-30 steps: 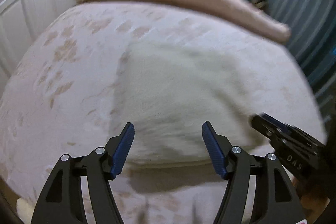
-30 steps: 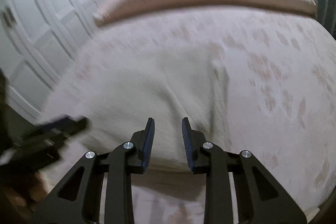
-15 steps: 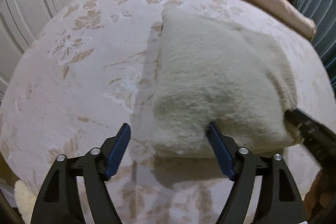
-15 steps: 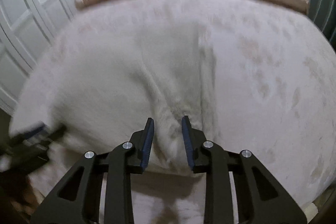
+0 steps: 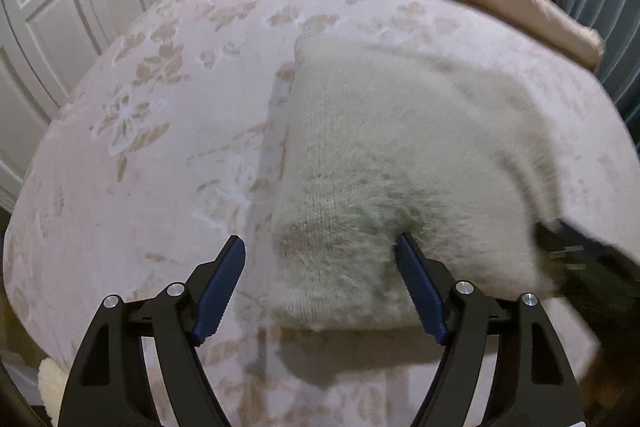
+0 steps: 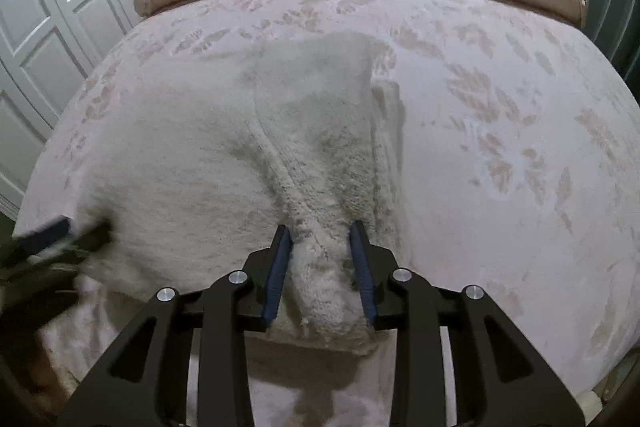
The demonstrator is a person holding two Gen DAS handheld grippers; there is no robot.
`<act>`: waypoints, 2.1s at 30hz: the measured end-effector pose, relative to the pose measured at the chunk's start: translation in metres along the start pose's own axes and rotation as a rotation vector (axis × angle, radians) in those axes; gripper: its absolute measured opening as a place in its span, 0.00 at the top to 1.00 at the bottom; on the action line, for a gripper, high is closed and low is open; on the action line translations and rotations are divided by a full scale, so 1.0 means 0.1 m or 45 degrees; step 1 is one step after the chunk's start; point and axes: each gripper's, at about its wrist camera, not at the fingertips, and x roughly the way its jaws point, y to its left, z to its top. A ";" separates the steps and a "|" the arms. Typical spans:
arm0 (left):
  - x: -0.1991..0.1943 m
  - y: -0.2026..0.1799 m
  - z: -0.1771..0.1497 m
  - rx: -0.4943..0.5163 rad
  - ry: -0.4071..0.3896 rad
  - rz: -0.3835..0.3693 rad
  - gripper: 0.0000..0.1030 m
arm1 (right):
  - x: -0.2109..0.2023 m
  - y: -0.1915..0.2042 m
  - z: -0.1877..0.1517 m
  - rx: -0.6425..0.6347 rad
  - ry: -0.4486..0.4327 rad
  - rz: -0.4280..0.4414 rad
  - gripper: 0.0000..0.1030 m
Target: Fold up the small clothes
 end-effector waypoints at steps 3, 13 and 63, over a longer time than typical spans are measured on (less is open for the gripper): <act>0.04 0.04 -0.02 -0.028 0.002 -0.006 0.24 | -0.15 -0.05 0.00 0.059 -0.035 0.052 0.62; -0.15 -0.09 -0.18 0.025 -0.002 0.029 0.25 | -0.19 -0.13 -0.20 0.117 0.003 0.052 0.55; -0.07 -0.33 -1.38 0.055 -0.095 0.123 0.10 | -0.09 -0.04 -1.42 0.068 -0.064 -0.158 0.08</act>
